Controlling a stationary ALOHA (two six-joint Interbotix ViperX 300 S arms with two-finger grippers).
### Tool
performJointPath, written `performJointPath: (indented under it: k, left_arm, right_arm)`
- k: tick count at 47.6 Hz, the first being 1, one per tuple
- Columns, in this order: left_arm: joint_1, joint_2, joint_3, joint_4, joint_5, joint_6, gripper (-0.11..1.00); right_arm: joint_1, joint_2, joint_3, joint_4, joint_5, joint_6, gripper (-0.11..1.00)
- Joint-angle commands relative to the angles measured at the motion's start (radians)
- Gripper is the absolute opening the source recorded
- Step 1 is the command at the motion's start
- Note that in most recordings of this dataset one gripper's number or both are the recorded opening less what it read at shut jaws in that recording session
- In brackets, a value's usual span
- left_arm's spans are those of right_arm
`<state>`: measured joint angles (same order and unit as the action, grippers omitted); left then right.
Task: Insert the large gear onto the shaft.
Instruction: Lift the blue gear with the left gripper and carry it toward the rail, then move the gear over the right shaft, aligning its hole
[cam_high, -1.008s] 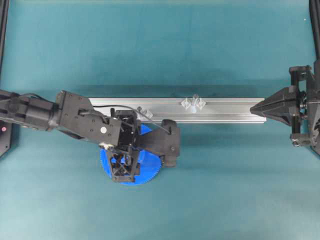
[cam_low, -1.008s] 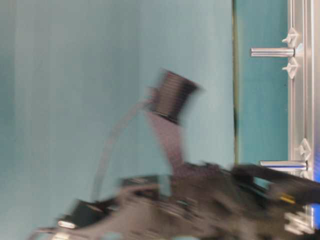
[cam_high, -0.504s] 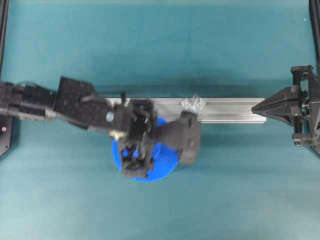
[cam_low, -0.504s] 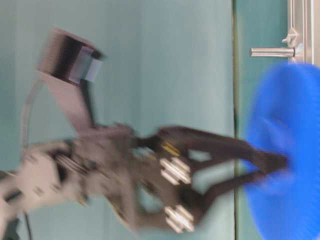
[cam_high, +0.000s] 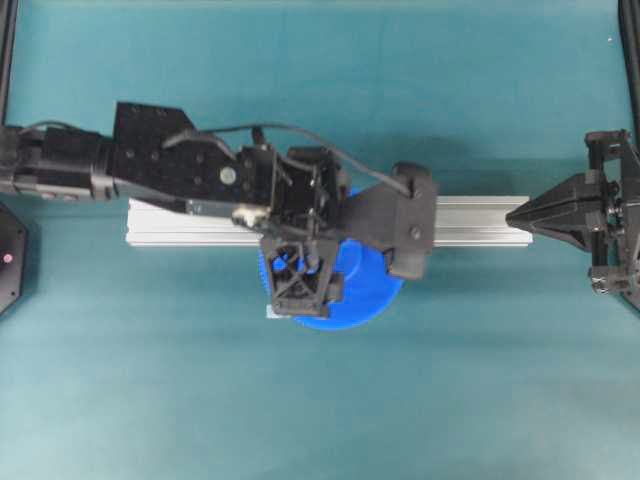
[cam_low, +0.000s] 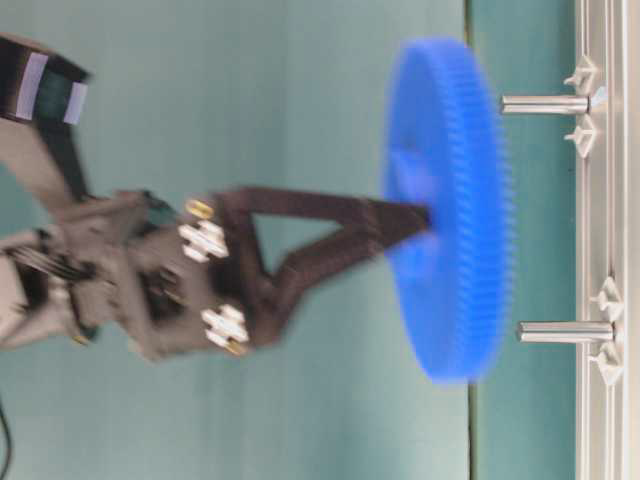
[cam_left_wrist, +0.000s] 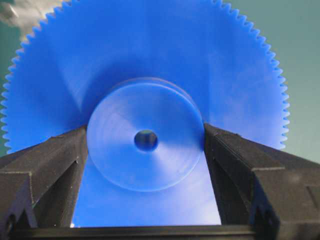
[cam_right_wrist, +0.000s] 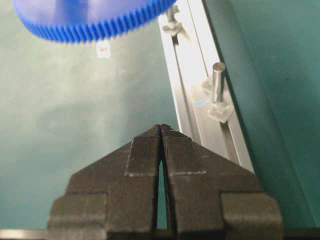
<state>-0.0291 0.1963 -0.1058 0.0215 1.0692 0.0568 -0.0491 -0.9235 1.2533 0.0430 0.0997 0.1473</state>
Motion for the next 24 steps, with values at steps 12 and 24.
performJointPath:
  k: [12,24]
  left_arm:
    - [0.034,0.021,-0.163,0.002,0.074,0.055,0.76]
    - [0.046,0.094,-0.256,0.002,0.129,0.121,0.76]
  right_arm:
    - [-0.003,0.003,-0.008,-0.005,-0.003,0.006,0.05]
    - [-0.003,0.003,-0.006,-0.005,-0.003,0.006,0.05]
